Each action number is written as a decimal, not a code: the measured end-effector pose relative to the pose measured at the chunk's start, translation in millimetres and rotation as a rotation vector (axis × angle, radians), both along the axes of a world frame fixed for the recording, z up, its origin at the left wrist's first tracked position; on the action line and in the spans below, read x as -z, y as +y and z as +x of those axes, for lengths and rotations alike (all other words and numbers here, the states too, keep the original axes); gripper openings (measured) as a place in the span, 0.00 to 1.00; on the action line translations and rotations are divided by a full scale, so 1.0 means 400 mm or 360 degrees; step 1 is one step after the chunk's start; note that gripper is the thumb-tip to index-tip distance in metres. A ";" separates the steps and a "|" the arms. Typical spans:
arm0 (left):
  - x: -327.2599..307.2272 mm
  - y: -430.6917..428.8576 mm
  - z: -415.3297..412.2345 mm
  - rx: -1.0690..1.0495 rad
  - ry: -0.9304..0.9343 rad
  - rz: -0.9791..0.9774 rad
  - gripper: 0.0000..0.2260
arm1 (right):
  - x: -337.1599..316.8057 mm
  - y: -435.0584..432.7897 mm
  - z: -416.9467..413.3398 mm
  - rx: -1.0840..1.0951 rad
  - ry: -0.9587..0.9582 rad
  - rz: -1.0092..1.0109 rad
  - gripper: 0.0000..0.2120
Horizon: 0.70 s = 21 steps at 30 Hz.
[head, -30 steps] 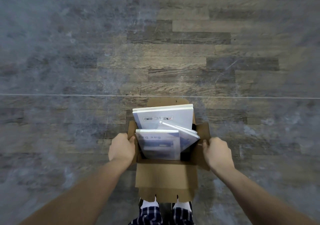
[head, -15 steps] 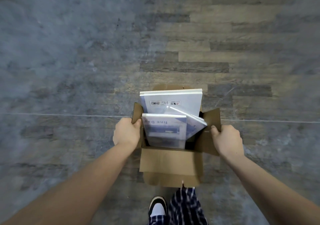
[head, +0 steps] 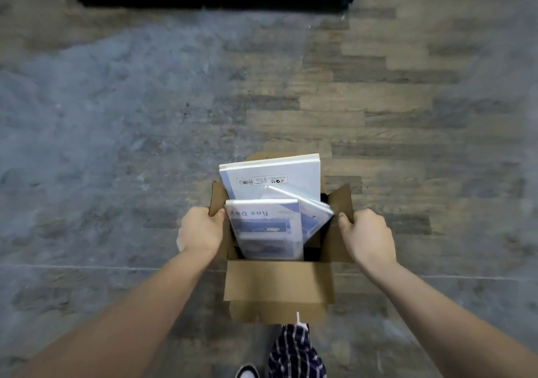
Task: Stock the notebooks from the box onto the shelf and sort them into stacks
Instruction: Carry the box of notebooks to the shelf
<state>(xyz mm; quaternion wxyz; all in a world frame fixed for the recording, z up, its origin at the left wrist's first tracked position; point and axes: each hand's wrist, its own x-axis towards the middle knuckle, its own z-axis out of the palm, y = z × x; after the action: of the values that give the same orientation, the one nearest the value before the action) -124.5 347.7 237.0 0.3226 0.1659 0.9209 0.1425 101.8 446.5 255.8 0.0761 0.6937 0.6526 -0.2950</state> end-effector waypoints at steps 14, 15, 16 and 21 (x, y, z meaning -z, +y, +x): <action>-0.008 0.519 -0.362 0.0140 0.0025 0.0187 0.18 | -0.038 0.510 -0.327 0.0152 0.0029 0.0058 0.20; -0.013 0.553 -0.393 0.0152 0.0039 0.0184 0.19 | -0.039 0.540 -0.355 0.0159 0.0030 0.0045 0.20; -0.022 0.583 -0.420 0.0178 0.0064 0.0201 0.19 | -0.045 0.562 -0.381 0.0150 0.0042 0.0055 0.20; -0.042 0.724 -0.530 0.0200 0.0128 0.0181 0.16 | -0.052 0.690 -0.480 0.0145 0.0060 0.0075 0.19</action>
<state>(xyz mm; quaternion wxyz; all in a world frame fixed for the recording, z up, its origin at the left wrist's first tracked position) -336.3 637.4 254.0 0.2835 0.2470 0.9114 0.1673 -90.3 722.6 276.7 0.0339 0.7186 0.6286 -0.2955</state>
